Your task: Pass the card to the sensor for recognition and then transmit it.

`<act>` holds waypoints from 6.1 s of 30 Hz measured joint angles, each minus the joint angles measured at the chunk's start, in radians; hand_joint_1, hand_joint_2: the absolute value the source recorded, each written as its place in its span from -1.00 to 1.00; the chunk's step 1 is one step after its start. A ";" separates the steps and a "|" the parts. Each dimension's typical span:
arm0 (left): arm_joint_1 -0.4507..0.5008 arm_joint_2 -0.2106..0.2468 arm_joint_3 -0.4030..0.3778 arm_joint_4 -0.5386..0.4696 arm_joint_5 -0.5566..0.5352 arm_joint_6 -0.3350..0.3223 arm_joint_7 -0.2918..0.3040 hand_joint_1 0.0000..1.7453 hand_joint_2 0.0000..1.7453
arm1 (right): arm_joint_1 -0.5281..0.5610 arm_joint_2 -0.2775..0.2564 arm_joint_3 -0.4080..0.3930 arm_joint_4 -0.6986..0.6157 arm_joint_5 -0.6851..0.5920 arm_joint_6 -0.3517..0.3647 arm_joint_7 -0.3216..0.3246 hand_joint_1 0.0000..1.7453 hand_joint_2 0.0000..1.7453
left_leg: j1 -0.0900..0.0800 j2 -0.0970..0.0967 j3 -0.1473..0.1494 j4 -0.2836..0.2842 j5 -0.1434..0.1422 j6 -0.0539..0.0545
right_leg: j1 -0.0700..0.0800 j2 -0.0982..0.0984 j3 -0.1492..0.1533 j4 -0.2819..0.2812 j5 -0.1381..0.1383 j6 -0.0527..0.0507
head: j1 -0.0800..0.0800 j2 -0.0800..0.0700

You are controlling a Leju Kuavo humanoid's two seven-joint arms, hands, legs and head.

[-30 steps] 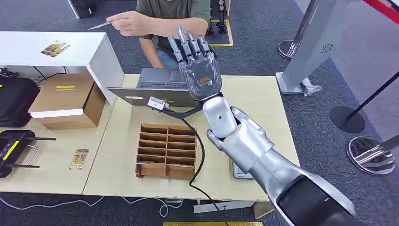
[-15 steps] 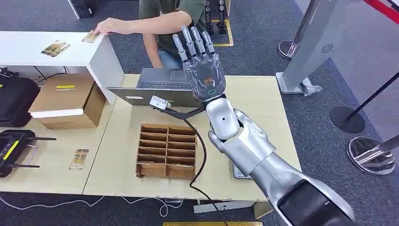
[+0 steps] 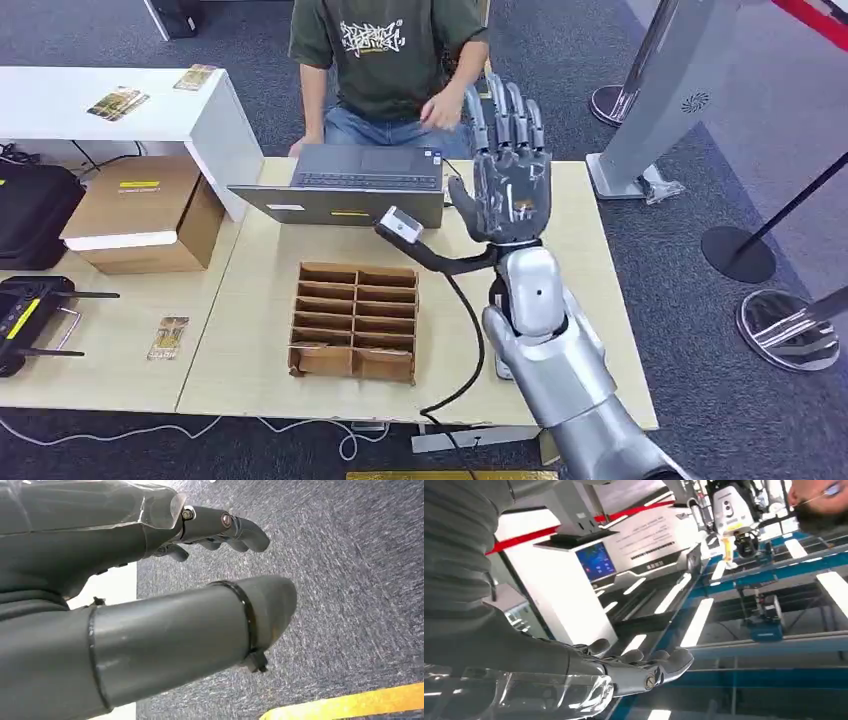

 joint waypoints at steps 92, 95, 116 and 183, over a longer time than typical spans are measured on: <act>0.208 -0.101 -0.371 -0.390 0.615 -0.054 0.293 -1.00 -1.00 | 0.759 -0.157 0.123 -0.370 -0.006 0.034 0.183 -1.00 1.00 | 0.000 0.000 0.000 -0.001 -0.005 -0.001 | 0.001 -0.001 0.002 0.000 -0.005 -0.001 | 0.000 0.000; 0.228 -0.103 -0.420 -0.419 0.635 -0.057 0.303 -1.00 -1.00 | 0.752 -0.157 0.129 -0.355 -0.008 0.034 0.173 -1.00 1.00 | 0.000 0.000 0.000 -0.001 -0.005 -0.001 | 0.001 -0.001 0.002 0.000 -0.005 -0.001 | 0.000 0.000; 0.273 -0.115 -0.511 -0.470 0.669 -0.056 0.304 -1.00 -1.00 | 0.682 -0.161 0.180 -0.262 -0.014 0.015 0.133 -1.00 1.00 | 0.000 0.000 0.001 -0.001 -0.005 -0.001 | 0.001 -0.001 0.002 0.000 -0.005 -0.001 | 0.000 0.000; 0.184 -0.109 -0.245 -0.359 0.346 -0.059 0.132 -1.00 -1.00 | 0.391 -0.034 0.320 0.061 -0.209 0.022 -0.031 -1.00 1.00 | 0.001 0.000 0.002 -0.001 -0.005 -0.001 | 0.001 0.000 0.002 0.000 -0.005 -0.001 | 0.000 0.000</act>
